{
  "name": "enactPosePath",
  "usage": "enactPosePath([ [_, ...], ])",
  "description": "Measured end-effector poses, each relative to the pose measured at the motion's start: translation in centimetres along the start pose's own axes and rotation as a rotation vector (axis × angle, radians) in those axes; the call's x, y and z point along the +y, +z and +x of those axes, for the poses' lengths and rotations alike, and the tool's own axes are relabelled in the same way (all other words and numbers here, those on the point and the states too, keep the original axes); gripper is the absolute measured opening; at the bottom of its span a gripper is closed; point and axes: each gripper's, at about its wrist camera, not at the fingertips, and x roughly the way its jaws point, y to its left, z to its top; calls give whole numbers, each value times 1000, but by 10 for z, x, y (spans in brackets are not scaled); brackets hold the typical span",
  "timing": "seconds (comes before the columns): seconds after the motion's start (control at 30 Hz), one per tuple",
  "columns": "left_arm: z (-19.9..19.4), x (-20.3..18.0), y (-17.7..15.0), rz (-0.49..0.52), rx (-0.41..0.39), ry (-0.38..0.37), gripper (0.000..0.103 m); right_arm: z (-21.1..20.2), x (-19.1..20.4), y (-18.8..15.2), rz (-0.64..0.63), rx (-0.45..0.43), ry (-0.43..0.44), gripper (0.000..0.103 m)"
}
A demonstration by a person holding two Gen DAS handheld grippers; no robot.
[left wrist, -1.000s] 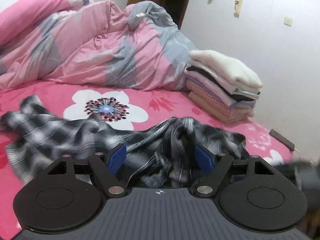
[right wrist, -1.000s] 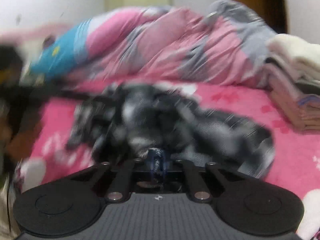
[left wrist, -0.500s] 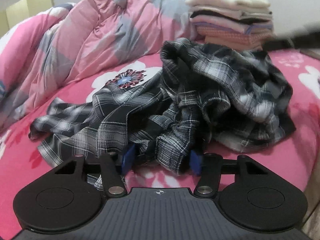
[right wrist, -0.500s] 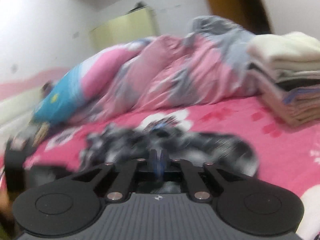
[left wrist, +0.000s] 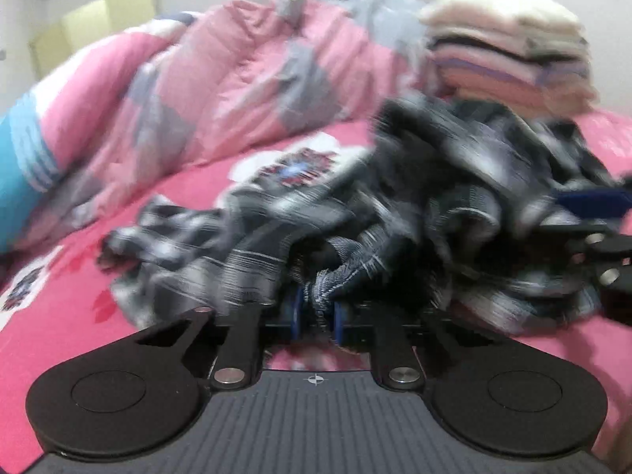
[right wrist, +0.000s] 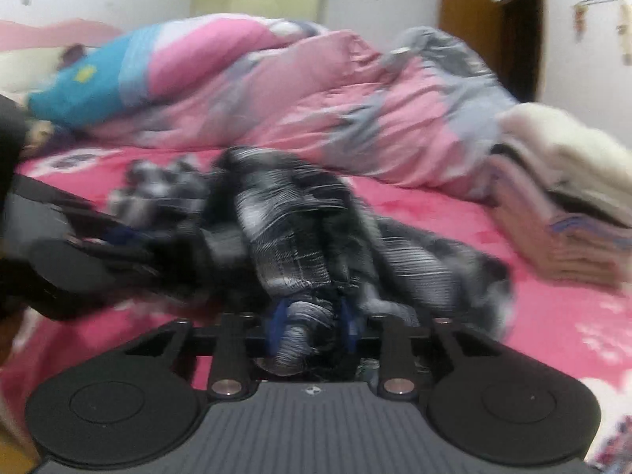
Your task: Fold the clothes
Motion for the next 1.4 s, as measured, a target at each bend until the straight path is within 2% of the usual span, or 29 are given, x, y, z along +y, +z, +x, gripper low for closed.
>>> enactPosePath([
  [0.13, -29, 25, 13, -32, -128, 86, 9, -4, -12, 4, 47, -10, -124, 23],
  [0.2, -46, 35, 20, -45, -189, 105, 9, -1, -15, 5, 45, -15, -150, 23],
  [0.33, -79, 40, 31, -41, -297, 105, 10, 15, -7, 6, -1, -17, -173, 40],
  [0.37, -86, 40, 34, -40, -317, 100, 10, 18, -2, 5, -24, -22, -180, 41],
  [0.47, -100, 42, 40, -49, -358, 93, 10, 18, 13, 4, -108, -38, -200, 41],
  [0.63, -107, 53, 47, -87, -373, 92, 10, -4, 26, 4, -252, -84, -288, 42],
  [0.8, -129, 52, 58, -109, -446, 49, 10, -21, 34, 4, -415, -149, -477, 42],
  [0.87, -141, 51, 62, -114, -485, 35, 10, -31, 29, 12, -345, -161, -458, 44],
  [0.93, -153, 50, 67, -111, -522, 26, 10, -38, 21, 19, -229, -150, -379, 47],
  [1.03, -161, 47, 68, -94, -540, 28, 10, -42, 6, 25, -30, -109, -182, 48],
  [1.13, -161, 45, 64, -87, -528, 46, 10, -43, -2, 28, 119, -77, -22, 48],
  [1.23, -162, 47, 62, -104, -511, 53, 10, -47, 11, 30, 114, -91, 56, 50],
  [1.4, -166, 49, 61, -117, -510, 66, 10, -51, 48, 26, -25, -123, 24, 54],
])
